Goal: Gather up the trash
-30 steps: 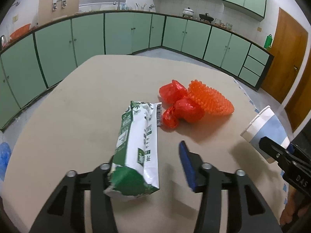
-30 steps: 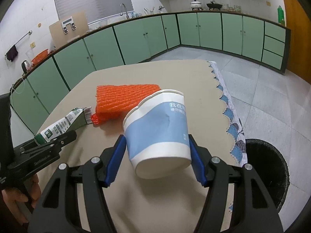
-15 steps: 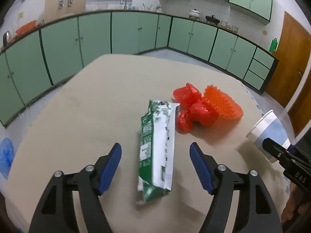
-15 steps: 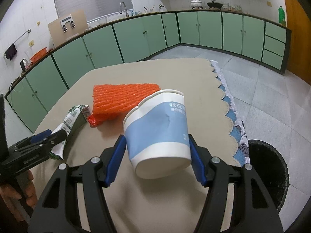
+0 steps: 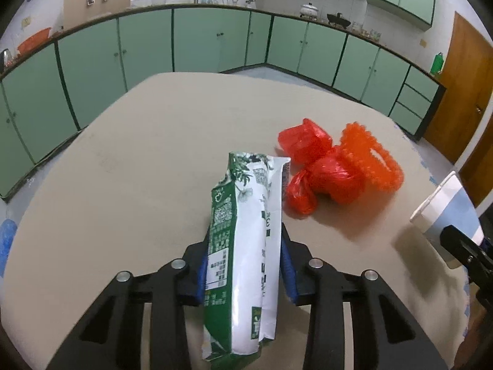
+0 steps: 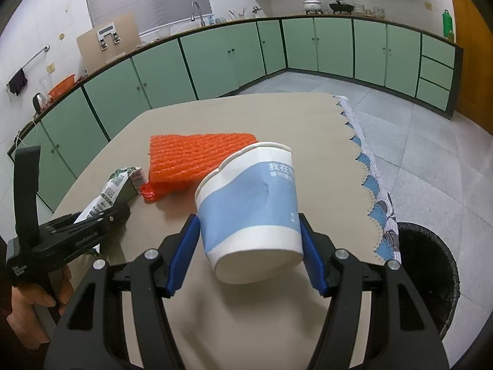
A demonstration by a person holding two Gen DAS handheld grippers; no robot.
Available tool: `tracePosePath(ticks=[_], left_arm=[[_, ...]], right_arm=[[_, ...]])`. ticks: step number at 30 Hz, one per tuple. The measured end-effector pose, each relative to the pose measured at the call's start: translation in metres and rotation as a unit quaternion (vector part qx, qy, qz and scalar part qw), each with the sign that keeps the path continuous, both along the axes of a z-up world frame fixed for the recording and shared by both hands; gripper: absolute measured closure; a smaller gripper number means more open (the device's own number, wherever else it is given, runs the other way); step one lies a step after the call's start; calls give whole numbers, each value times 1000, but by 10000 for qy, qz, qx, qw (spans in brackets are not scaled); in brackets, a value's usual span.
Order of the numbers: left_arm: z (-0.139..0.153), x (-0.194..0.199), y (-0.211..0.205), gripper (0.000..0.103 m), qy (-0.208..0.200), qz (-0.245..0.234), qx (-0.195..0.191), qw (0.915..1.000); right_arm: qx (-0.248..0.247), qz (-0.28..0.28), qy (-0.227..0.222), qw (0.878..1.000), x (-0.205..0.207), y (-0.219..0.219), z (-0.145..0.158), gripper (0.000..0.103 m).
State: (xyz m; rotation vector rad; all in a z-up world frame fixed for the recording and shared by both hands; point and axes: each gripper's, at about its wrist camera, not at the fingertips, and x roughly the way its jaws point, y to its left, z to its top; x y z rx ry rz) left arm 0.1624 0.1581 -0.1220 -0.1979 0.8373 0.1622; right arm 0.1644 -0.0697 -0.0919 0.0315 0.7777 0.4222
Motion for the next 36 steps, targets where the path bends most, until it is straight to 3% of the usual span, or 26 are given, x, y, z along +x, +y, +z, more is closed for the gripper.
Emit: tracePosePath(ticks=[8, 14, 19, 21, 36], left_arm=[[26, -24, -1, 68, -459, 167, 143, 9987], [52, -32, -20, 68, -771, -23, 169, 9969], [66, -34, -52, 68, -994, -357, 151, 9943], [69, -28, -69, 77, -1037, -527, 134, 9931], [71, -4, -190, 78, -1138, -1801, -195, 9768]], right_arm=[[132, -49, -336, 9993, -10, -8, 19, 42], [196, -141, -513, 9984, -17, -21, 33, 42], [205, -301, -619, 9974, -25, -42, 41, 42], [196, -395, -659, 9968, -28, -52, 45, 42], [33, -1563, -766, 9847, -55, -177, 43, 42]])
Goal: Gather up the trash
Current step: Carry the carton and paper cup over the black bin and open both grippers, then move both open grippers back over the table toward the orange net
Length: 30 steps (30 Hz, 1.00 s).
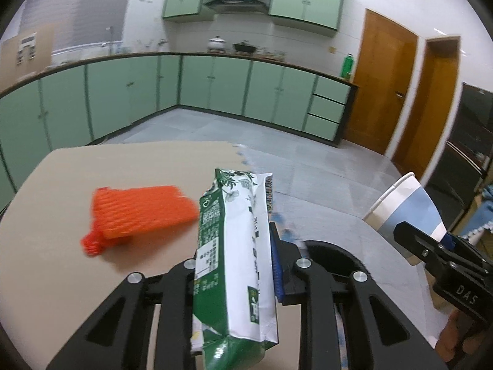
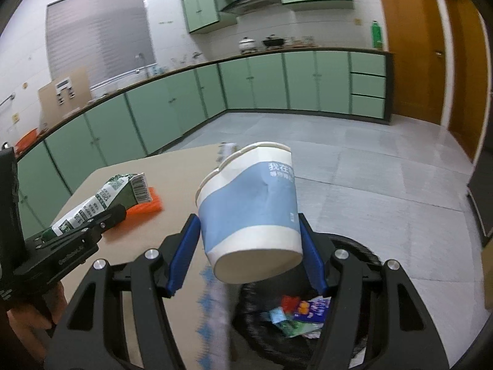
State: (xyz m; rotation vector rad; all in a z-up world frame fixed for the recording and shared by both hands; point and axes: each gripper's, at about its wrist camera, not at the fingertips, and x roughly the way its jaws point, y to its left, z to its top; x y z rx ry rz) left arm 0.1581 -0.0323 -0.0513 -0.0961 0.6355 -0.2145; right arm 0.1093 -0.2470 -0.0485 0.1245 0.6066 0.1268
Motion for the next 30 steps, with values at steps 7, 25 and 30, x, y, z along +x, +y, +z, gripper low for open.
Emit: tracePosePath(ticks=[7, 25, 30], left_arm=[[-6, 9, -57, 78, 70, -520, -62, 9986], [-27, 43, -141, 64, 434, -1243, -76, 9913], [-26, 42, -143, 55, 381, -1263, -65, 9912]], right_arm=[[8, -447, 107, 9989, -10, -50, -17, 42], [-270, -906, 629, 9935, 9, -104, -69, 36], [-188, -982, 634, 9930, 9, -108, -73, 34]])
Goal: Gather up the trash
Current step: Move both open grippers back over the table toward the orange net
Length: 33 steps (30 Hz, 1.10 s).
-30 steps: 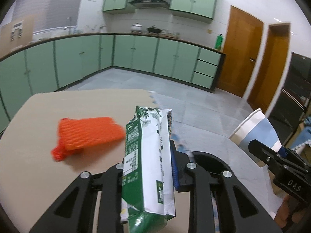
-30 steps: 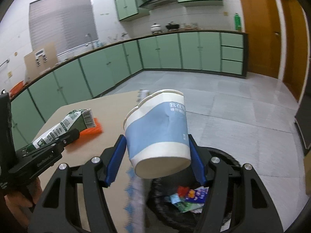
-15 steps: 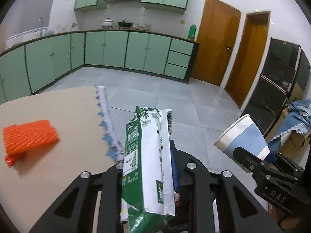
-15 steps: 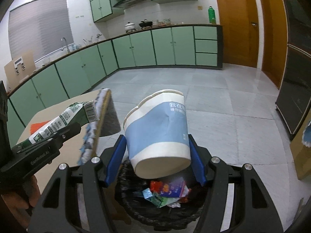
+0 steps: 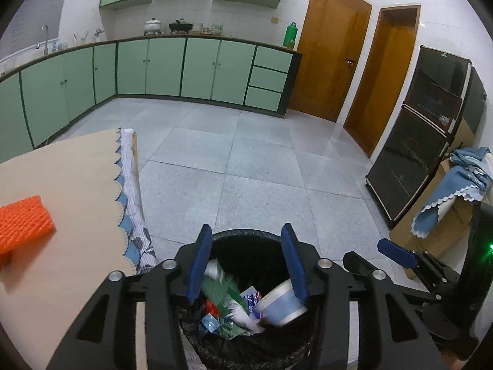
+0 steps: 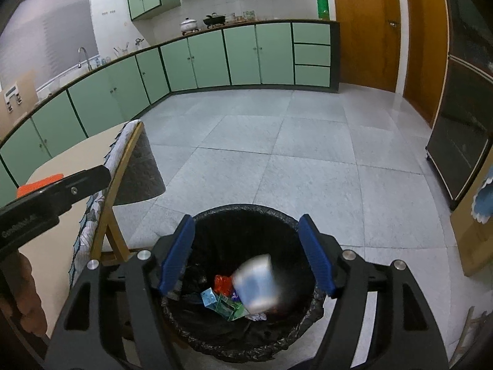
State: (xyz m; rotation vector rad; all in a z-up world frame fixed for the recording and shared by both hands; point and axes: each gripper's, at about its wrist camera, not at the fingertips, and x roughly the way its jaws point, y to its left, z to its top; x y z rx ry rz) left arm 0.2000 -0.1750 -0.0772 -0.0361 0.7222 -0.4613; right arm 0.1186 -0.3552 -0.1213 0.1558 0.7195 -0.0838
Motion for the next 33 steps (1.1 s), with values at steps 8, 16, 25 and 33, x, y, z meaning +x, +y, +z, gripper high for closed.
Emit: tracePosePath(ticks=[8, 16, 25, 33], left_arm=[[16, -14, 27, 36, -329, 266, -4, 9991], [38, -26, 100, 19, -739, 993, 136, 9922], [49, -36, 191, 12, -843, 1811, 257, 9795], [42, -43, 258, 11, -784, 2373, 382, 9675]], right_arm=[[-96, 84, -310, 9994, -8, 17, 26, 18], [17, 466, -613, 9970, -5, 61, 55, 7], [172, 1049, -757, 9914, 16, 136, 76, 5], [292, 1497, -705, 9858, 37, 203, 76, 5]])
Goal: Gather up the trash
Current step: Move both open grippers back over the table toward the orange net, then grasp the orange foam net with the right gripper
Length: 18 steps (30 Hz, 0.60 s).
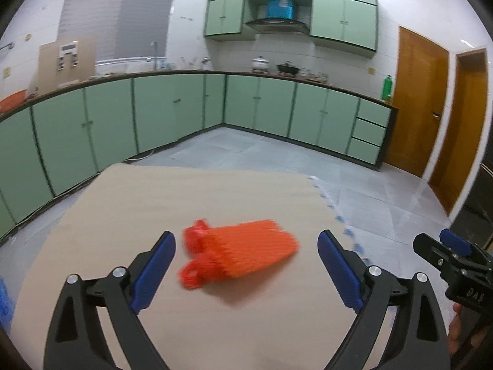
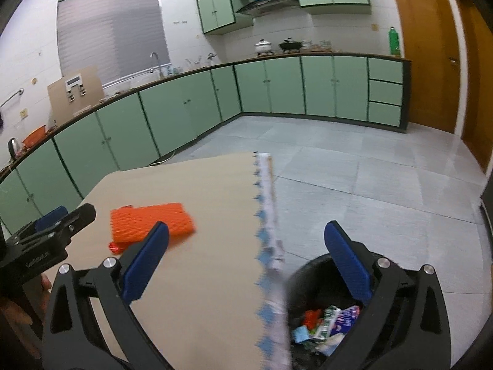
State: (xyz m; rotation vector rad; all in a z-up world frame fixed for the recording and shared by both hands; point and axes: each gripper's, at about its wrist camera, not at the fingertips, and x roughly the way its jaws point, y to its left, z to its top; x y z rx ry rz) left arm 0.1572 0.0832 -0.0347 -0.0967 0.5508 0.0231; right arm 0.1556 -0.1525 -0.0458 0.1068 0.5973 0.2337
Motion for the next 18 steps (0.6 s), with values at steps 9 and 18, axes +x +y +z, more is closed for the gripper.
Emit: tracePosePath(ticks=[9, 18], left_arm=[[-19, 2, 53, 11, 118, 518, 203, 9984], [-36, 11, 76, 11, 277, 758, 246, 9964]], right_arm=[[-169, 258, 32, 9995, 24, 55, -12, 5], [-402, 559, 77, 9976, 39, 101, -31, 5]])
